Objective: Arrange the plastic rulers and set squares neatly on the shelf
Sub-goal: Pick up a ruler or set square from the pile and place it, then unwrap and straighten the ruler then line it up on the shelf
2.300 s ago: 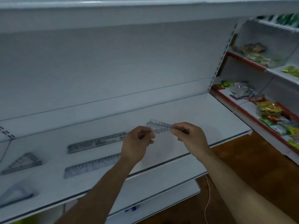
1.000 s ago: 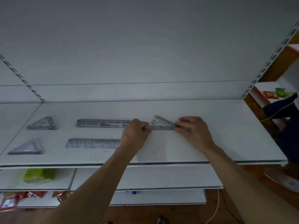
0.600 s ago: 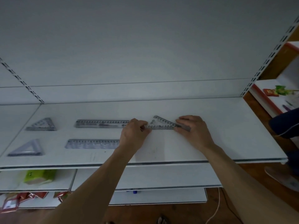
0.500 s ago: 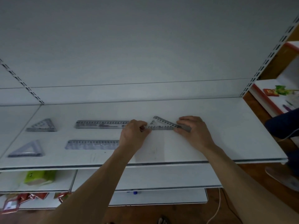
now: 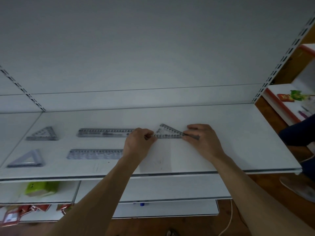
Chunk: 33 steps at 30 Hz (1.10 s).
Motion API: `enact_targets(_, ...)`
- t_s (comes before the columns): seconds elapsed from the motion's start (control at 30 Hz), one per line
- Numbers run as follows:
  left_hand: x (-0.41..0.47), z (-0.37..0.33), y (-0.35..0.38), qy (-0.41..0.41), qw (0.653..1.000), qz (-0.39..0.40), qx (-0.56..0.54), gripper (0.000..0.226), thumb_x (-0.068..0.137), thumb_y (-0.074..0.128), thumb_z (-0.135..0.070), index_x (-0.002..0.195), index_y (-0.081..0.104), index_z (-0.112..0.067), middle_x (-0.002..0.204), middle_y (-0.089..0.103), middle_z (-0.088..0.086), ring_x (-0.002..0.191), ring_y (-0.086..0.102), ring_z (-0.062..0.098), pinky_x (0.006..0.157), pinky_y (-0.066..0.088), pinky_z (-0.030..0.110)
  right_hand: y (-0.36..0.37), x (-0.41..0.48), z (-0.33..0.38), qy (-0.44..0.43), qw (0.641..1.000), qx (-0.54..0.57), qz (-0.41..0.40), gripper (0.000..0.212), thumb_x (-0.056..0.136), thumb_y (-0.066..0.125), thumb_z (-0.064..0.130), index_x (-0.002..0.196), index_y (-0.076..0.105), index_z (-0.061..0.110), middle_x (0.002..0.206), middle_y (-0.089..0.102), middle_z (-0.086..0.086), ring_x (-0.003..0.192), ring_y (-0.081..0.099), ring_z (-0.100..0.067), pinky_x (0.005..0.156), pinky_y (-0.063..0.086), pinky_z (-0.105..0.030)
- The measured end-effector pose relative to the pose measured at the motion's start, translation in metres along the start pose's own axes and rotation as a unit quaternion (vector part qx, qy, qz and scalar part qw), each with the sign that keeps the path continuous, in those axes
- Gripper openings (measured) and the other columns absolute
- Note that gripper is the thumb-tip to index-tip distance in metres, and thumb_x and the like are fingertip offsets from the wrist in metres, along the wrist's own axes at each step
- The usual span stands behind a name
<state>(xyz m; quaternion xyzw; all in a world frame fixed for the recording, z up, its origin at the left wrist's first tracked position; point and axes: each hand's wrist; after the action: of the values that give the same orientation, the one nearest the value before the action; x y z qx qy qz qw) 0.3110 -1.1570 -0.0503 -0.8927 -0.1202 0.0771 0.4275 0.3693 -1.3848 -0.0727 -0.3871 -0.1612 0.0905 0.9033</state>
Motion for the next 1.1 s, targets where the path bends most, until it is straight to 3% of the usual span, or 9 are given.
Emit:
enact_targets(0.13,-0.002,-0.003,-0.003,-0.003,1.0,0.008,-0.007,0.02,0.086,0.067,-0.035,0.102,0.068,-0.024,0.098,0.066,0.0,0.087,0.06,0.015,0.074,0.047,0.026,-0.002,0.0,0.003,0.008,1.0,-0.006,0.009,0.023,0.079,0.076,0.029,0.1,0.076,0.019,0.112,0.068,0.002,0.107,0.055,-0.015,0.097,0.033,-0.018)
enact_targets(0.27,-0.007,-0.004,-0.01,-0.011,1.0,0.016,-0.025,0.037,0.087,0.066,-0.038,0.12,0.062,-0.024,0.107,0.062,-0.006,0.087,0.058,0.007,0.076,0.043,0.022,-0.009,-0.003,0.01,0.041,0.999,0.015,0.015,0.032,0.083,0.072,0.03,0.112,0.07,0.016,0.117,0.065,0.003,0.113,0.052,-0.012,0.093,0.028,-0.01)
enact_targets(0.4,-0.018,-0.002,-0.029,0.004,1.0,-0.002,-0.007,0.033,0.089,0.06,-0.044,0.119,0.061,-0.031,0.108,0.062,-0.015,0.087,0.059,0.002,0.076,0.042,0.02,-0.012,-0.003,0.025,0.068,0.997,0.02,-0.003,0.03,0.091,0.062,0.03,0.118,0.066,0.019,0.121,0.062,0.003,0.117,0.051,-0.016,0.093,0.032,-0.017)
enact_targets(0.57,-0.035,0.022,-0.075,0.033,0.999,-0.029,0.029,0.028,0.09,0.057,-0.041,0.117,0.061,-0.033,0.108,0.063,-0.016,0.091,0.058,0.002,0.077,0.041,0.018,0.009,0.011,0.074,0.036,0.999,0.031,-0.003,0.026,0.093,0.058,0.027,0.118,0.064,0.022,0.114,0.062,0.006,0.098,0.052,-0.005,0.087,0.037,-0.021)
enact_targets(0.67,-0.052,0.061,-0.121,0.023,0.996,-0.055,0.068,0.03,0.09,0.057,-0.044,0.117,0.061,-0.032,0.109,0.063,-0.013,0.097,0.059,0.008,0.08,0.045,0.022,0.042,0.021,0.121,0.014,0.999,0.042,0.02,0.027,0.092,0.059,0.029,0.118,0.064,0.022,0.114,0.061,0.006,0.095,0.054,-0.006,0.086,0.041,-0.023)
enact_targets(0.93,-0.14,0.211,-0.26,-0.06,0.974,-0.152,0.155,0.041,0.083,0.054,-0.051,0.111,0.067,-0.024,0.104,0.068,-0.005,0.097,0.063,0.019,0.081,0.048,0.029,0.178,0.019,0.315,-0.1,0.983,0.044,0.146,0.038,0.093,0.056,0.029,0.13,0.055,0.019,0.13,0.056,-0.001,0.116,0.053,-0.015,0.092,0.037,-0.023)
enact_targets(1.1,-0.215,0.308,-0.347,-0.138,0.952,-0.196,0.191,0.04,0.087,0.052,-0.053,0.117,0.062,-0.03,0.111,0.065,-0.009,0.103,0.06,0.014,0.083,0.046,0.027,0.273,-0.007,0.455,-0.182,0.961,0.067,0.197,0.037,0.092,0.057,0.031,0.127,0.058,0.019,0.128,0.056,-0.001,0.113,0.056,-0.016,0.089,0.039,-0.024)
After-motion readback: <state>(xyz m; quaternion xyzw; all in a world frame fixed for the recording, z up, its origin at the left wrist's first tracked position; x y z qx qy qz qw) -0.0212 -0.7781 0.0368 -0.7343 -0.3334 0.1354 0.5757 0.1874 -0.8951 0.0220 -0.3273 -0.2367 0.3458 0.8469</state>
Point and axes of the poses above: each hand's wrist, its own x-axis towards the middle knuckle, its own y-axis out of the palm, z = x × y
